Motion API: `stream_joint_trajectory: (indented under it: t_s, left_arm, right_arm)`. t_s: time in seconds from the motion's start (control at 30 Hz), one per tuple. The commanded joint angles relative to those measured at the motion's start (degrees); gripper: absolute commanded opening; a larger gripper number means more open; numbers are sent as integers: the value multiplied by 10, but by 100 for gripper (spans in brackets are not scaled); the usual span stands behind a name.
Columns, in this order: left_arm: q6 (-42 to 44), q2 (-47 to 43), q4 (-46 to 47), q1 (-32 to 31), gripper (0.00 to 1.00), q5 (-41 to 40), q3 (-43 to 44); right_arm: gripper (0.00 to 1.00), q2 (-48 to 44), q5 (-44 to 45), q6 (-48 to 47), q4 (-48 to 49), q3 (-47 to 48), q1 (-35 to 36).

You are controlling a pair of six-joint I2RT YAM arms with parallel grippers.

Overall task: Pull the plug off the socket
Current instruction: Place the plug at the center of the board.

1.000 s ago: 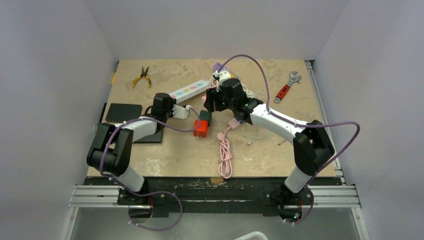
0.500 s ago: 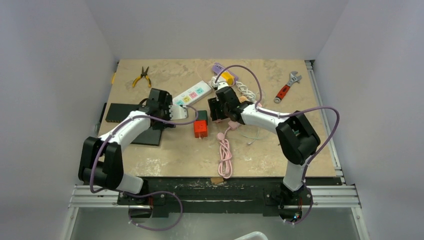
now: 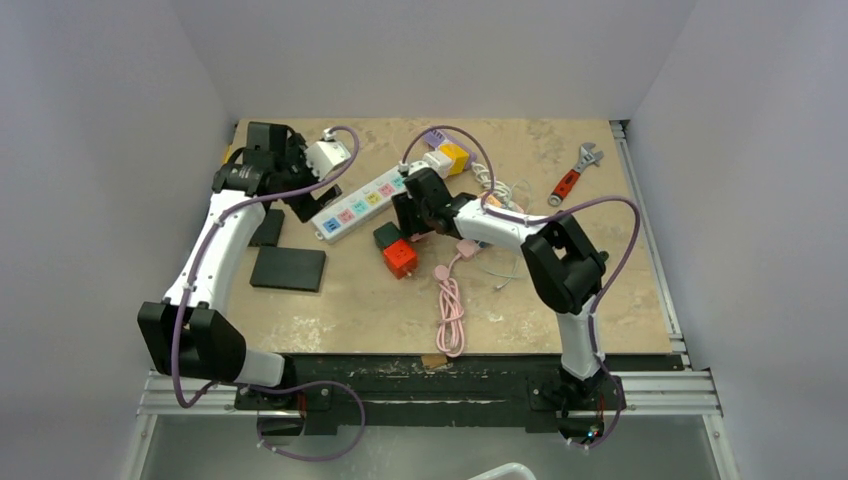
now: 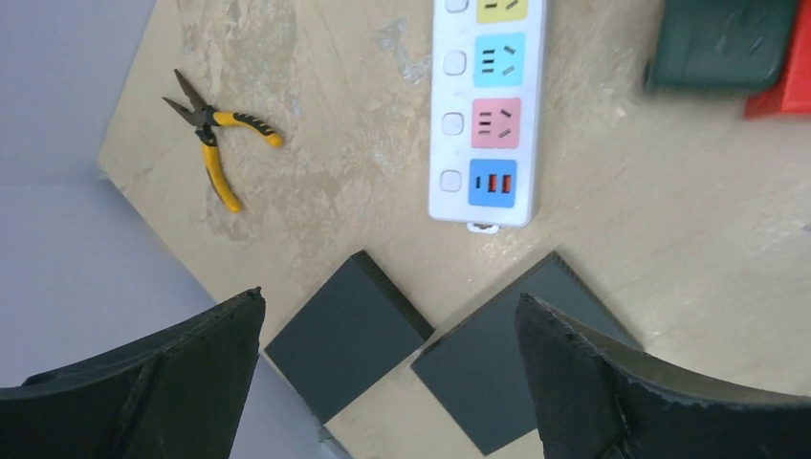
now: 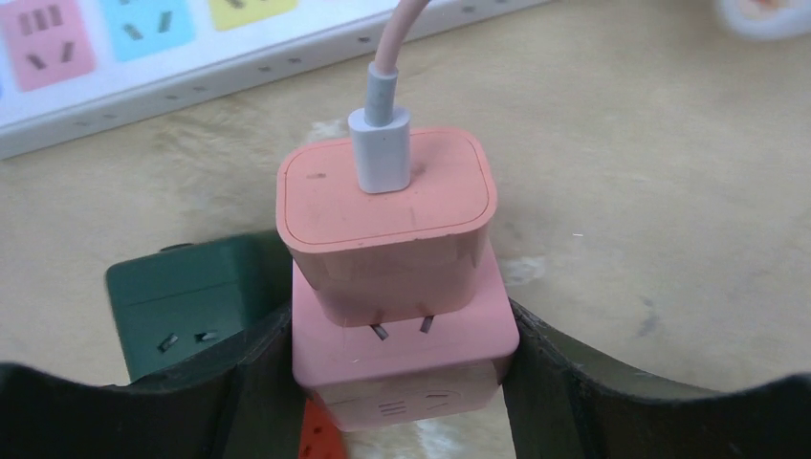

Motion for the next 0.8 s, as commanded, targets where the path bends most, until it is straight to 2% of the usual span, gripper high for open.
stream_joint_trajectory:
  t_s: [0.0,0.07,0.2,0.3,0.5,0.6,0.77]
  left_arm:
    - [-76,-12,-61,10,100,66,39]
    - [-84,-11,-67,12,100,73,45]
    - [-95,-11,-70,15,100,82,50]
    - [-99,-11,-70,15,100,89,46]
    - [-105,-9,-74,11,100,98,38]
    - [-104,-9,-78,2,100,95,35]
    - [-100,-9,-96,-22,100,89,49]
  right_arm:
    - [0,31,-43,15,-35,56,63]
    - [0,49,-48,22,-53,84,82]
    - [33,61,-48,39,-73,106,93]
    - [59,46,-14,44,-91,110,89]
    - [92,-1,16,29,-114,112,79]
    - [98,-20,24,21,-137,118,77]
    - [99,-77,40,18,-146,94,75]
